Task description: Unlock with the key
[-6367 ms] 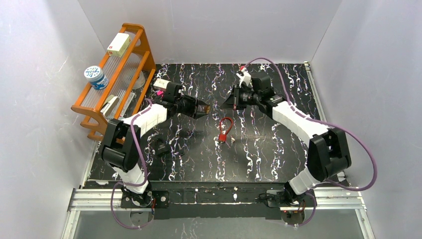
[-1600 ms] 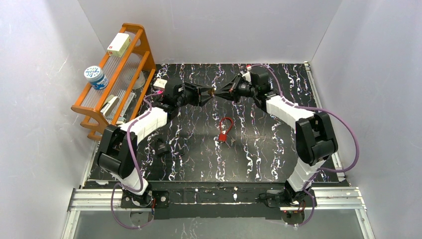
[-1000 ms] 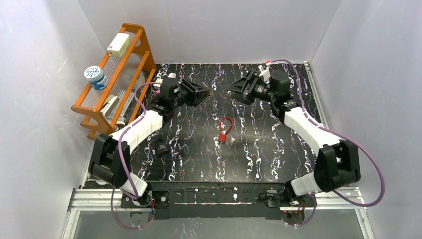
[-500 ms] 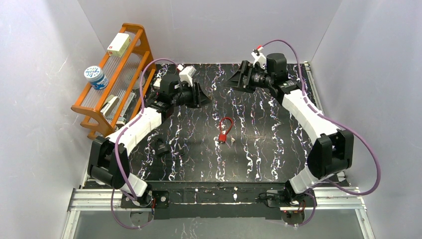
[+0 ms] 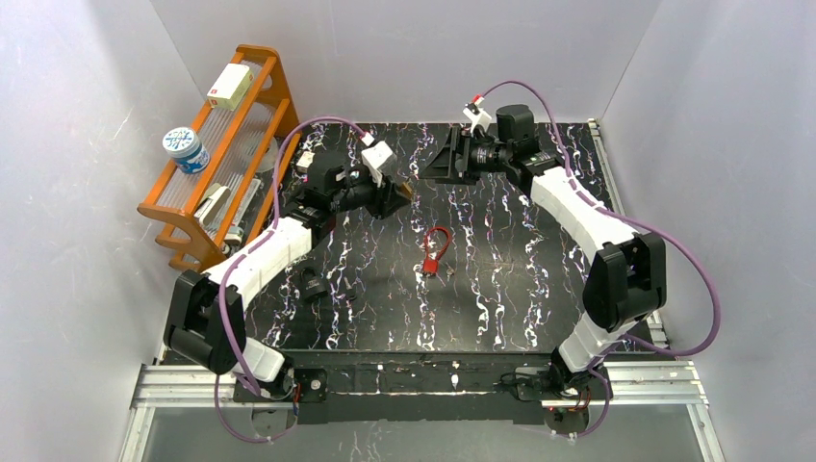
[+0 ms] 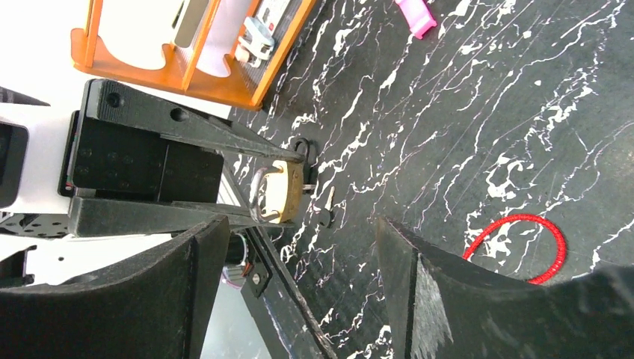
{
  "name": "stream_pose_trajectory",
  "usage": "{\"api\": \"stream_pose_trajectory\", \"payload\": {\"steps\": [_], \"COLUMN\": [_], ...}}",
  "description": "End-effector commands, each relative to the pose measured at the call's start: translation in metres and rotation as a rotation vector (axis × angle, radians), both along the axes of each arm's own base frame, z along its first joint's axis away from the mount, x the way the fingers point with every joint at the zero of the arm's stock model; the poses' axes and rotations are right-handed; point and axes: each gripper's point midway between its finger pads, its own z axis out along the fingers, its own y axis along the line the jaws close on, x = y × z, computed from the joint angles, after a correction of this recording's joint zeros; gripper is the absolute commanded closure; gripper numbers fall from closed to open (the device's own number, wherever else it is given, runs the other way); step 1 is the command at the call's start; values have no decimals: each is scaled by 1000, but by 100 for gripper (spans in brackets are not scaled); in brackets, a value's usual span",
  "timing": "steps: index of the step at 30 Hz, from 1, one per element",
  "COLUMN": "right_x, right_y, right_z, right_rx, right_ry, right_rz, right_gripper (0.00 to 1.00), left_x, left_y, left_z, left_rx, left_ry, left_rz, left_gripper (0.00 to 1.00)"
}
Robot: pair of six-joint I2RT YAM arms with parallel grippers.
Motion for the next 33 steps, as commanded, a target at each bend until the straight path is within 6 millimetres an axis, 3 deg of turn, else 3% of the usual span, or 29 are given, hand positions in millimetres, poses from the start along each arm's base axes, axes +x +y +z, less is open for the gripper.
{"api": "stream_pose_trajectory", "payload": {"steps": [1,8,10,15,19,26,31,33], "right_x": [-3,-16,-13,-4,-26,-58,-53,-47], "right_y": [12,30,31,33,38,25,21,21], "right_z": [18,-1,-8,-4,8,29,52,54], "right_rx": [29,-3,-15,-26,50,58,31,15], "right_ry": [-53,-47,-59,-110,-167,-456,-558,-543], "right_rz": [54,99,92,104,239,419,415,383], "right_gripper": [21,32,42,85,98,99,97,72], "left_x": [2,-4,-10,-51,-73,-107,-126,-122], "left_y": [-1,-2,-3,-8,-7,-14,-16,-17], "left_z": [7,-1,2,15,23,52,69,71], "left_rx": [51,63,51,33,12,-141,-233,-228], "left_ry": [-148,-134,-133,3,42,77,188,183], "left_rz": [-73,-108,-129,-287,-370,-595,-760,-742], "left_gripper": [99,99,100,100,100,100,100,100]}}
